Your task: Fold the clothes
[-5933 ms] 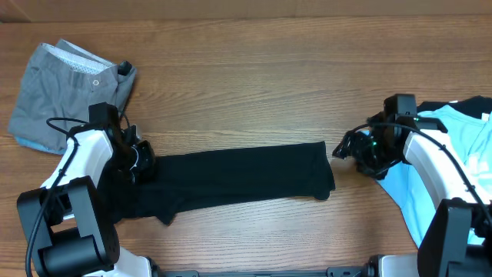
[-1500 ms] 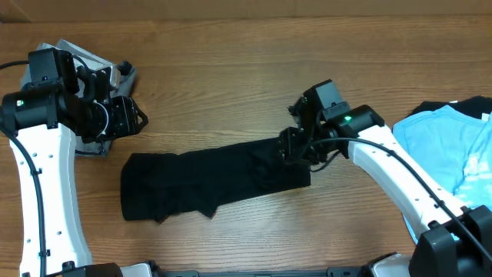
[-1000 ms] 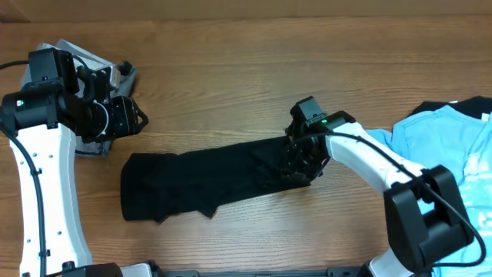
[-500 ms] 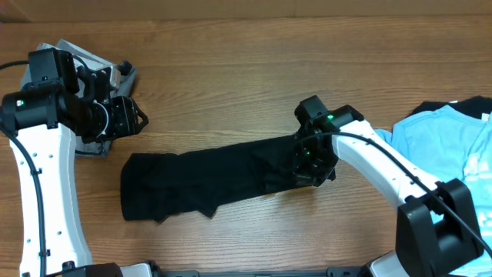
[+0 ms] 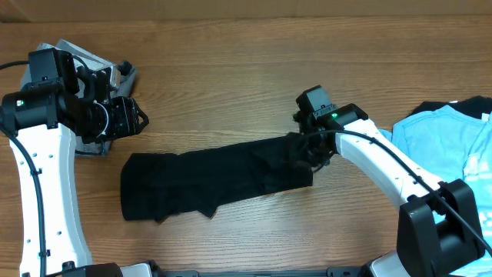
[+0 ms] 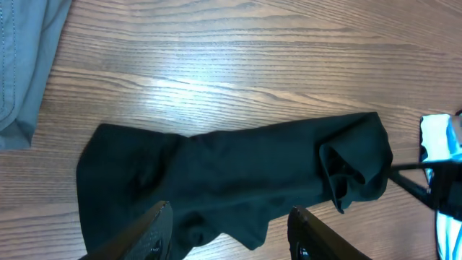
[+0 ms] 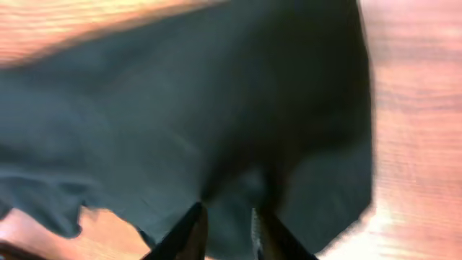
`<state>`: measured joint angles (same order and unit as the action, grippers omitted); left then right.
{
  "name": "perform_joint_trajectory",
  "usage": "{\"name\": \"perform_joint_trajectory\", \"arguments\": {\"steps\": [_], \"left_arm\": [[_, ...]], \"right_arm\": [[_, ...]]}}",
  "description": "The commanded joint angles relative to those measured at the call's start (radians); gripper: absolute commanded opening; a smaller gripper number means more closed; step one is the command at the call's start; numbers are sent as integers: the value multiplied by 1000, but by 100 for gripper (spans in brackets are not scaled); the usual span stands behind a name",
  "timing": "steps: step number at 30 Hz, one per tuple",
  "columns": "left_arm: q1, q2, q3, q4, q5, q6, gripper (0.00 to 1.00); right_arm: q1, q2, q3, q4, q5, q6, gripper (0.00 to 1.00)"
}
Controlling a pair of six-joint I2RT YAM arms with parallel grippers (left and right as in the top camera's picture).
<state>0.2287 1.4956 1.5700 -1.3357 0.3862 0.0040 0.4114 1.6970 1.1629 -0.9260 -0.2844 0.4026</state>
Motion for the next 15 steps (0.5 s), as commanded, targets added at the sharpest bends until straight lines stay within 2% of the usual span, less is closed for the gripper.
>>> {"name": "perform_joint_trajectory", "arguments": {"steps": [1,5,7,10,12,15], "left_arm": [[-8,-13,17,1,14,23,55],[-8,-13,17,1,15,23,55],[-8,-13,17,1,15,23,55],[-8,-13,17,-1,15,23,55],[-8,-13,17,-3,15,23,55],[-8,-13,17,-2,15,23,55]], "right_arm": [[30,18,20,61,-23,76,16],[93,108,8,127,-34,155,13],[145,166,8,212,-121,177,9],[191,173,13,341,-228,168,9],[196,167,35,352,-233,136,11],[179,148,79,289,-230,55,23]]}}
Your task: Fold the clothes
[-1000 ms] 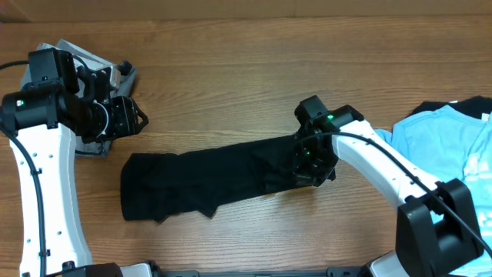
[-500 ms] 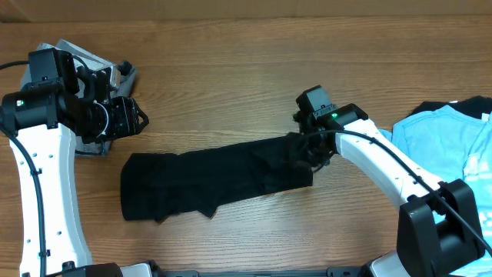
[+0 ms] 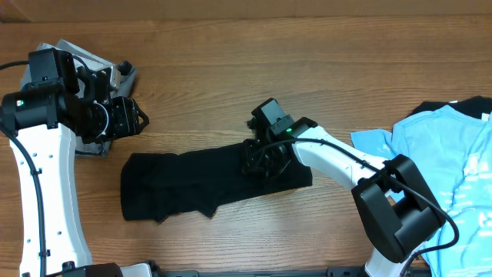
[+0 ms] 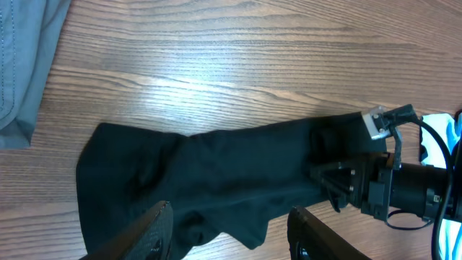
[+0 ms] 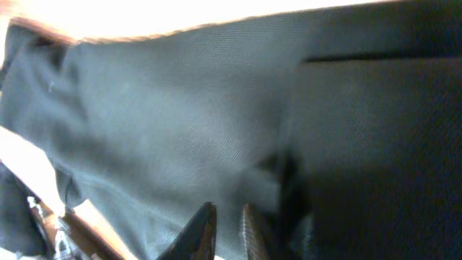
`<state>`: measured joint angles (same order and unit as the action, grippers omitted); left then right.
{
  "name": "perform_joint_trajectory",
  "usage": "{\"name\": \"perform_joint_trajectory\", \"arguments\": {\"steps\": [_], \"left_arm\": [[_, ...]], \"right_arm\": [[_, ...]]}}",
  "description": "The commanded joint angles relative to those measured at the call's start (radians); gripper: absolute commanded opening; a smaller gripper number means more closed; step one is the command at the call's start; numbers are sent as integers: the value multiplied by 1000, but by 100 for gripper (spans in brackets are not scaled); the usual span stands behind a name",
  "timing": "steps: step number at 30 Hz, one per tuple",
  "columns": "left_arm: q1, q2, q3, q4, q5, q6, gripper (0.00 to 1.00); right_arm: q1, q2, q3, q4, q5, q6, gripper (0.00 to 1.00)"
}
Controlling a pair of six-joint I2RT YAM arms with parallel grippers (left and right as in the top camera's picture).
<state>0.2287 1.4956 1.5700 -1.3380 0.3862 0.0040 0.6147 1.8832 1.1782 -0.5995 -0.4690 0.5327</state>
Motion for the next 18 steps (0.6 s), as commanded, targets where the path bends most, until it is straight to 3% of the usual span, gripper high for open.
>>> {"name": "perform_joint_trajectory", "arguments": {"steps": [1,4,11,18], "left_arm": [[-8,-13,17,0,15,23,55],[-8,-13,17,-1,14,23,55],[-8,-13,17,4,14,24,55],[-8,-13,17,4,14,27,55]], "right_arm": [[-35,-45,77,-73,-40,-90,27],[-79,-74,129,-239,-14,-145,37],[-135,-133,153,-519,67,-274,43],[-74,-115,59,-456,163,-271,51]]}}
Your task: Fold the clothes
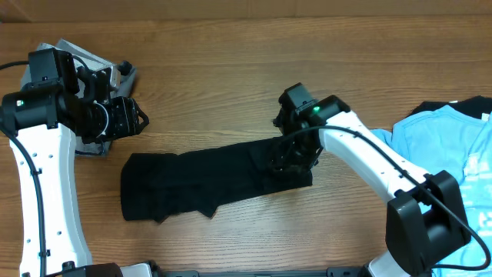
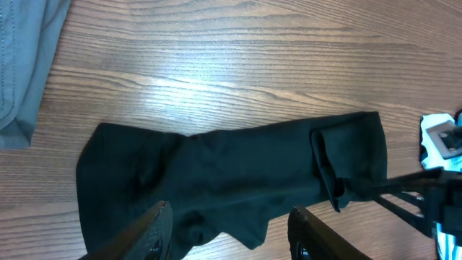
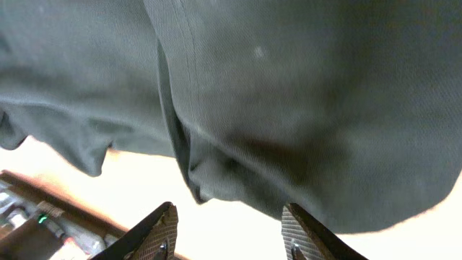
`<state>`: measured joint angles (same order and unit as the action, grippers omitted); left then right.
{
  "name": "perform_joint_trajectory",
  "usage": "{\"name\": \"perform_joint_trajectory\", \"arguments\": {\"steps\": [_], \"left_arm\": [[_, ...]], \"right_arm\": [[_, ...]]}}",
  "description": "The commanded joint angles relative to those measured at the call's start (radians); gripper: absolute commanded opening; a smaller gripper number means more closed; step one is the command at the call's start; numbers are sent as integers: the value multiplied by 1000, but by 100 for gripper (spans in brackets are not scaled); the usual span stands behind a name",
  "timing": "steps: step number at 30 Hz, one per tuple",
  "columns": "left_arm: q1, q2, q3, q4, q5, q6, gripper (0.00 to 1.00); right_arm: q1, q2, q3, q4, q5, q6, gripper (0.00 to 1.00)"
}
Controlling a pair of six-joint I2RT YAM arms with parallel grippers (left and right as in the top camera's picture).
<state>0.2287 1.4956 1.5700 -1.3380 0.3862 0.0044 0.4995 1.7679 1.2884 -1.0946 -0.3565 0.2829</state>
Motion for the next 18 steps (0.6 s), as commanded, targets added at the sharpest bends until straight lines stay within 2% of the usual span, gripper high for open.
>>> {"name": "perform_joint_trajectory", "arguments": {"steps": [1,4,9,10,18], "left_arm": [[-8,-13,17,4,14,27,55],[-8,-13,17,4,14,27,56],[-8,-13,17,3,14,27,56],[-8,-13,17,3,14,27,56],[-8,-13,17,4,14,27,56]], "right_arm": [[50,6,-63,52,50,-21,51],[80,24,-103,98,70,13,49],[89,24,-98,65,76,24,6],[89,22,-93,48,76,24,4],[90,-30,-42,-71,68,28,4]]}}
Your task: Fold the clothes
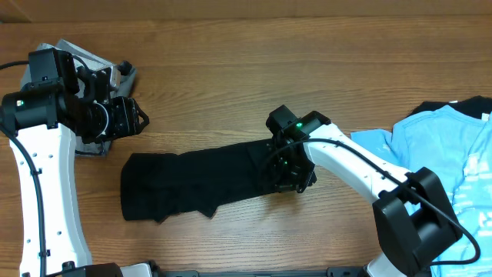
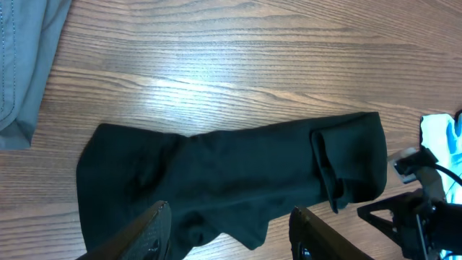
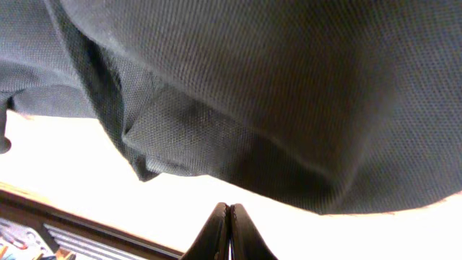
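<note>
A long black garment lies across the middle of the wooden table, its right end doubled over into a small flap. My right gripper is low over that right end. In the right wrist view its fingers are pressed together with nothing between them, just off the cloth's edge. My left gripper hangs at the far left, high above the table. It is open, looking down on the garment's left part.
A grey garment lies at the back left beneath the left arm. A light blue shirt lies on a black piece of clothing at the right edge. Bare wood stretches along the back of the table.
My right gripper was open over the garment's right end and is now shut, a little further left and nearer the front. The garment and the left arm have not moved.
My right gripper was nearly shut at the garment's right end. Then it was further left over the cloth. Then it stood open back near the right end, with a small flap folded there. Now it is shut beside that flap. The left arm stayed put.
</note>
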`<state>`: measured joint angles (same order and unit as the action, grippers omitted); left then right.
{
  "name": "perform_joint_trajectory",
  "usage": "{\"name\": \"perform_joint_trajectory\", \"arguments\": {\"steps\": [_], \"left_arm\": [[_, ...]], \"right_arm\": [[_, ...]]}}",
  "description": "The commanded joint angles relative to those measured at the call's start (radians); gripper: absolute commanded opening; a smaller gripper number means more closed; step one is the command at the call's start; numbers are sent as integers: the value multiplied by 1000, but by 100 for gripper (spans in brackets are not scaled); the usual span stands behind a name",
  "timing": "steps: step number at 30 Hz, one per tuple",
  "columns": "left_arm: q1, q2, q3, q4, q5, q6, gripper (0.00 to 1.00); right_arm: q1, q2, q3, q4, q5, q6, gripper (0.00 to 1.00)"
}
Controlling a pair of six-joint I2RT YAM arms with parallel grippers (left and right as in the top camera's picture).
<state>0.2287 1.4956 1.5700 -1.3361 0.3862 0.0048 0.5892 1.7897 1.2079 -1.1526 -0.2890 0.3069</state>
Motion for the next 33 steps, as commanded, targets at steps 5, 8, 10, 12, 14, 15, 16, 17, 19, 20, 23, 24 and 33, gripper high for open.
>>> {"name": "perform_joint_trajectory", "arguments": {"steps": [5,8,10,12,14,15,16,17,19,20,23,24,33], "left_arm": [[-8,-13,17,3,14,26,57],[-8,-13,17,5,14,26,57],[-8,-13,17,5,13,26,57],[-8,-13,17,4,5,26,57],[-8,-13,17,4,2,26,57],[-8,-13,17,4,2,26,57],[-8,-13,17,5,2,26,58],[-8,-13,17,5,0,26,58],[-8,-13,17,5,-1,26,58],[-8,-13,17,5,-1,26,58],[-8,-13,17,5,-1,26,59],[-8,-13,17,5,-1,26,58],[-8,-13,17,-3,-1,26,57]], "right_arm": [[0,-56,38,45,0,-2,38],[0,-56,34,111,0,-26,40],[1,-54,20,158,1,-23,40],[1,-44,-2,191,0,-23,40],[1,-29,-19,198,0,-23,40],[1,-19,-24,193,-5,-23,40],[1,-10,-25,184,-13,-23,40],[1,-3,-25,179,-24,-23,40],[2,-1,-25,178,-30,-23,40],[5,-1,-25,180,-30,-23,40],[23,2,-26,183,-29,3,41],[35,2,-29,190,-29,12,41],[84,3,-37,209,53,91,14]]}}
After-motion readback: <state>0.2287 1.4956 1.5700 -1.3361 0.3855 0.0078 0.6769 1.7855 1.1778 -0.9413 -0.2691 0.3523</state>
